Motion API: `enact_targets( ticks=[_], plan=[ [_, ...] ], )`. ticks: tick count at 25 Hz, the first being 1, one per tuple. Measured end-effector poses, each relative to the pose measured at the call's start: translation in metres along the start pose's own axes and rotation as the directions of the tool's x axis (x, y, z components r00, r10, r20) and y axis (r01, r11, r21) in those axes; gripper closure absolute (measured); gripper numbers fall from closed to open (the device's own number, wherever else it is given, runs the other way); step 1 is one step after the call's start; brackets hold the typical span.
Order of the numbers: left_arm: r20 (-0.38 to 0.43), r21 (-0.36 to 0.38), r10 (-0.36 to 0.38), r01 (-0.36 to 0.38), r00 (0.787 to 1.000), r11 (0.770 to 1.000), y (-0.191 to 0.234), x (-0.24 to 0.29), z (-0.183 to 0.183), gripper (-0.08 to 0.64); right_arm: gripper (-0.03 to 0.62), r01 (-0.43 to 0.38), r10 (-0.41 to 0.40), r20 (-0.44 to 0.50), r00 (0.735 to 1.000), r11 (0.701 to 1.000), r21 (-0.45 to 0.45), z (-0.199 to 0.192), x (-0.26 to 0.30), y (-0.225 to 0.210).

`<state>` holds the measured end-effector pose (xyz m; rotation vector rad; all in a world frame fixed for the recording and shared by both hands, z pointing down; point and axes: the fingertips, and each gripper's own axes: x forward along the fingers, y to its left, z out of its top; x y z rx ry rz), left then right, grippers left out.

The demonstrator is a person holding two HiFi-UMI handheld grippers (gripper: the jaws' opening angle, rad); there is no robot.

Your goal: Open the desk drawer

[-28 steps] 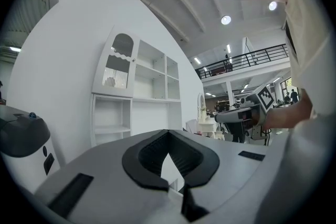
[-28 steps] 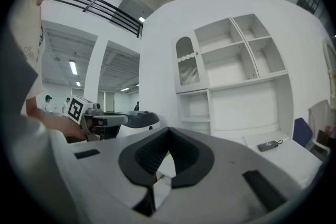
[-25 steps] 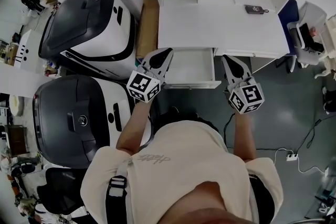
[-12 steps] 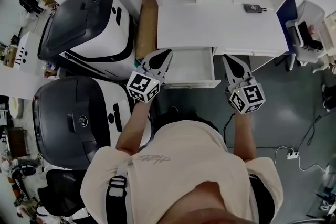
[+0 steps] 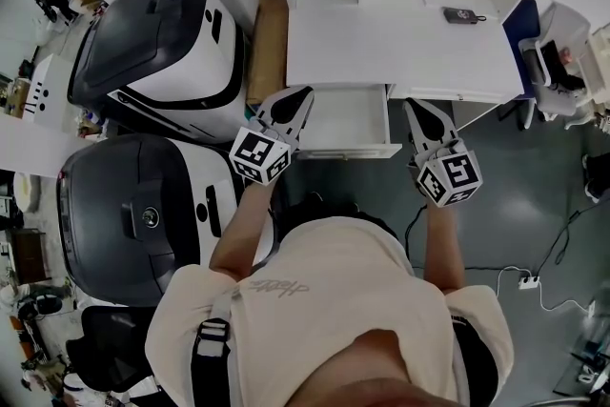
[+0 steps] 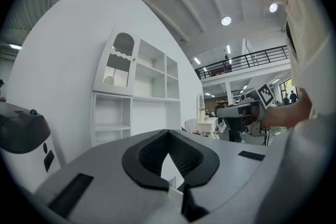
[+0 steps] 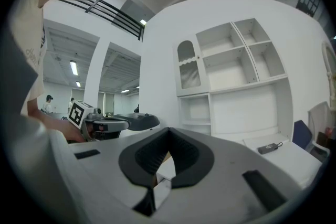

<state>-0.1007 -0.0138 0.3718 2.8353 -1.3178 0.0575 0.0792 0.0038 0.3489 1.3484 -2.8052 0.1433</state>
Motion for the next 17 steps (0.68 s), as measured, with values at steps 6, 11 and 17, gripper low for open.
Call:
enact_targets(
  ticks=[6, 11, 17],
  plan=[
    [-0.001, -0.004, 0.004, -0.004, 1.000, 1.000, 0.0022, -0.0037, -0.0033, 0.560, 0.600, -0.002, 0.002, -0.008, 1.000, 1.000, 0.002, -0.0024, 0.0012, 0.0029],
    [0.006, -0.008, 0.005, -0.005, 1.000, 1.000, 0.0035, -0.0056, -0.0028, 0.560, 0.600, 0.000, 0.000, -0.009, 1.000, 1.000, -0.001, -0.0026, 0.0017, 0.0053],
    [0.014, -0.016, 0.001, -0.001, 1.000, 1.000, 0.0019, -0.0056, 0.0007, 0.560, 0.600, 0.000, 0.000, -0.014, 1.000, 1.000, 0.001, -0.0011, -0.0016, 0.0051]
  ],
)
